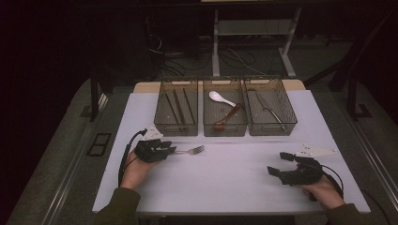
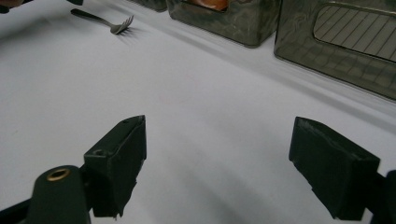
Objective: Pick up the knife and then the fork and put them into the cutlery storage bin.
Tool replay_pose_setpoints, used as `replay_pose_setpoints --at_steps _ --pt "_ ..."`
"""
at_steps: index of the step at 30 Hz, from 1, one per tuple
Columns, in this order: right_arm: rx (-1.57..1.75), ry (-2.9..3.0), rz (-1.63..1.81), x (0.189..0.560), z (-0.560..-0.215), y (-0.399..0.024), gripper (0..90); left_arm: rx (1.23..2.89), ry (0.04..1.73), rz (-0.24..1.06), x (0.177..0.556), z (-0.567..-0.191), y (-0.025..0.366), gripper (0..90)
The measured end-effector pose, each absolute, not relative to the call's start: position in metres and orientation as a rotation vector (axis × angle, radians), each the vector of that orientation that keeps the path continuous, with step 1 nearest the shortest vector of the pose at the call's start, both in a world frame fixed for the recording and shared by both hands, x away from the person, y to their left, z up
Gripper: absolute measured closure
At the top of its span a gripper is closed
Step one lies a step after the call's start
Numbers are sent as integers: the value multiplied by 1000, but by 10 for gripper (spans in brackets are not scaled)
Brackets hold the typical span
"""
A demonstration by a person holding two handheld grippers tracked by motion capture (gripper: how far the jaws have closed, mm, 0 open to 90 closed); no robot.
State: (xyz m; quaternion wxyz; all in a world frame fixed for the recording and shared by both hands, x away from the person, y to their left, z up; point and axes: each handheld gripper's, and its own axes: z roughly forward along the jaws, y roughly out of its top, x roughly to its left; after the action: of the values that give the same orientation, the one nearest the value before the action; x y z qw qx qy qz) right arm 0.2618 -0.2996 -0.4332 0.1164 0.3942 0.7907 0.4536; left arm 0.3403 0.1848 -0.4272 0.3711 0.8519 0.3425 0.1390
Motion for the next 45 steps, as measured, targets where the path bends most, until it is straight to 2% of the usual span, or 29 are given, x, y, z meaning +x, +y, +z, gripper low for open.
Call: replay_pose_setpoints --at_steps 4,7,19,30,37,45 --pt "1155 2317 1319 262 -434 -299 188 2207 920 346 350 -435 188 839" --pt "1154 2318 1317 262 -434 -299 188 2214 941 322 353 -439 189 887" --pt "1149 2320 1312 261 -433 -299 188 2259 944 281 348 -440 190 889" --pt "1146 2319 1311 261 -433 -299 188 2272 928 155 325 -440 197 889" --pt "1147 2321 1312 261 -433 -299 188 2240 901 171 319 -437 196 887" --pt "1146 2324 1310 262 -434 -299 188 2178 824 202 318 -435 174 743"
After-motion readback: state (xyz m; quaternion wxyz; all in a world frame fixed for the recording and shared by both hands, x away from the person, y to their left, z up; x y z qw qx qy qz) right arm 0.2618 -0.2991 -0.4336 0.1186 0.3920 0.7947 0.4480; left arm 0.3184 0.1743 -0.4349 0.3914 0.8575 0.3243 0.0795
